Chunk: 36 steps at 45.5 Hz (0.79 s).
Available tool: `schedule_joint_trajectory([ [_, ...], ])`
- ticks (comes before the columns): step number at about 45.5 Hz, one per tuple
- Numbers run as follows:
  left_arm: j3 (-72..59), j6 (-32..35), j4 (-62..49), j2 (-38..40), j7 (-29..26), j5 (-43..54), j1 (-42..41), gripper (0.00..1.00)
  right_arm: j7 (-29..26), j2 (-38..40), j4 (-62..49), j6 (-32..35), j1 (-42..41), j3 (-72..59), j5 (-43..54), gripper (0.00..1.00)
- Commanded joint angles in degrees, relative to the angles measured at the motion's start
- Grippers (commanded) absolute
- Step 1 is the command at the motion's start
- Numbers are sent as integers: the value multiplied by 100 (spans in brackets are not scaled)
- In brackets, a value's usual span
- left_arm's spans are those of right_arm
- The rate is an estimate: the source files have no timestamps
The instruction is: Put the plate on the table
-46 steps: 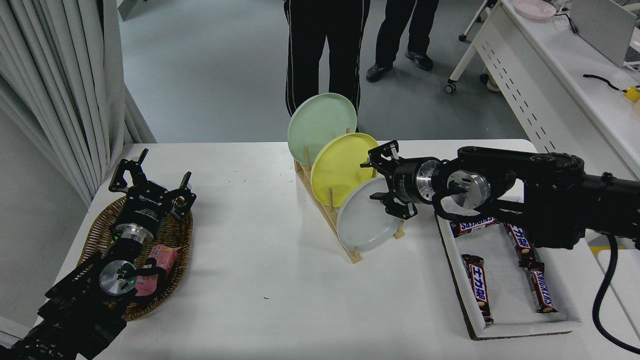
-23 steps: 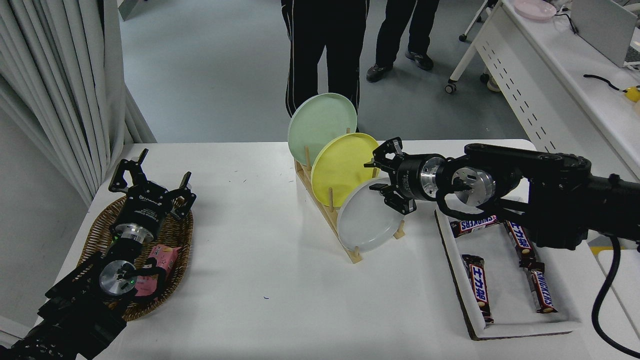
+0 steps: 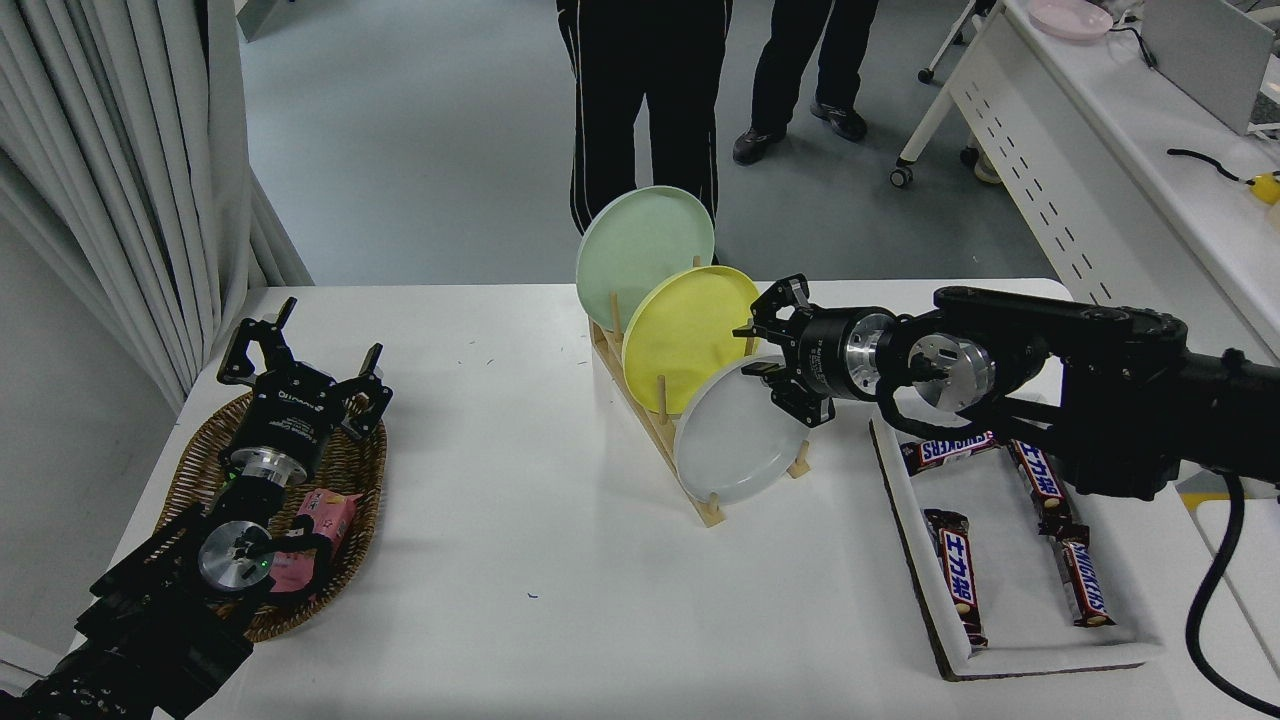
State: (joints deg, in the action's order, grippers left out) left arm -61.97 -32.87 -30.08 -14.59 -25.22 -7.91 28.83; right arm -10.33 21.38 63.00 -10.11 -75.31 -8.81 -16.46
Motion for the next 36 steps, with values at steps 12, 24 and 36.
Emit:
schedule_joint_trajectory([
  [12,1,0,-6,0,0,0,0,100,-4,24,-7,0,34,11,-6,31],
  [24,1,0,-6,0,0,0,0,100,-4,24,-25,-43,104,55,-6,29],
  [36,1,0,3,0,0,0,0,100,-4,16,-86,-52,157,134,3,28],
])
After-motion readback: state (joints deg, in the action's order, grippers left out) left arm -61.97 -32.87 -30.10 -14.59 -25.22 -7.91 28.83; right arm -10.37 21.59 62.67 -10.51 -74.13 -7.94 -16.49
